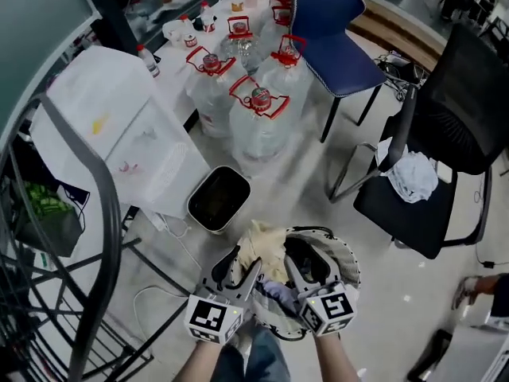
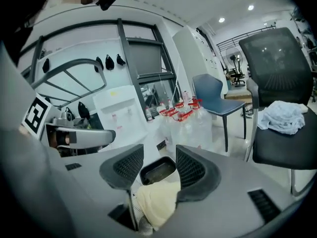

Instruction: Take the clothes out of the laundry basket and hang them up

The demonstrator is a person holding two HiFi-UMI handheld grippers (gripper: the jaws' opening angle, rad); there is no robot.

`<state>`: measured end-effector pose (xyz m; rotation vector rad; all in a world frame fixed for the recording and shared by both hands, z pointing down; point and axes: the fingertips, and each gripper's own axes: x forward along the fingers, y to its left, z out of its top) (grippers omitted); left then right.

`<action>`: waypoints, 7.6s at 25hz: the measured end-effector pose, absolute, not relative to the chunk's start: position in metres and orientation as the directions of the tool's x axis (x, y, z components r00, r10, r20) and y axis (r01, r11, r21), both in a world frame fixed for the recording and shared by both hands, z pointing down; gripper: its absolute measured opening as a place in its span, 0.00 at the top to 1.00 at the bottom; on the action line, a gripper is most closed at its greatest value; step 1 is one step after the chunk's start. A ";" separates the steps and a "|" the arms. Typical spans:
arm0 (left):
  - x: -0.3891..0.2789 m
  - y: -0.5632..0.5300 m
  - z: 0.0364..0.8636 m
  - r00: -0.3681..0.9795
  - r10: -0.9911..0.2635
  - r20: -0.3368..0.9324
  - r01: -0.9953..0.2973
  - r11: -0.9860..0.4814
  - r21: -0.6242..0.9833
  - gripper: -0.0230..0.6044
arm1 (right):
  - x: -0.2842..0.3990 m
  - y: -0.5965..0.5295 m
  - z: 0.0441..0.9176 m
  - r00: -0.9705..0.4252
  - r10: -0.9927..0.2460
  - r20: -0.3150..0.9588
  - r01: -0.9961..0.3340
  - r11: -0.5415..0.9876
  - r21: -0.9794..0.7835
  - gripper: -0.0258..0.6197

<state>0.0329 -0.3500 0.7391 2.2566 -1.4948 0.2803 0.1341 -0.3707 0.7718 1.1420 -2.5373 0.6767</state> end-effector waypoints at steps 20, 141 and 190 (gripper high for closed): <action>0.028 -0.360 0.866 0.351 -0.823 0.447 -0.929 -0.244 0.280 0.65 | 0.124 -0.392 0.966 -0.553 -0.536 0.637 -0.817 0.500 -0.288 0.65; 0.196 -0.191 0.671 0.656 -0.471 0.590 -0.685 -0.700 0.203 0.92 | 0.251 -0.160 0.329 -0.439 -0.898 -0.038 -0.865 0.434 -0.252 0.95; -0.070 -0.118 0.340 0.311 -0.930 0.195 -0.948 -0.290 0.129 0.92 | 0.090 -0.203 0.302 -0.679 -0.733 -0.040 -0.731 0.680 -0.064 0.95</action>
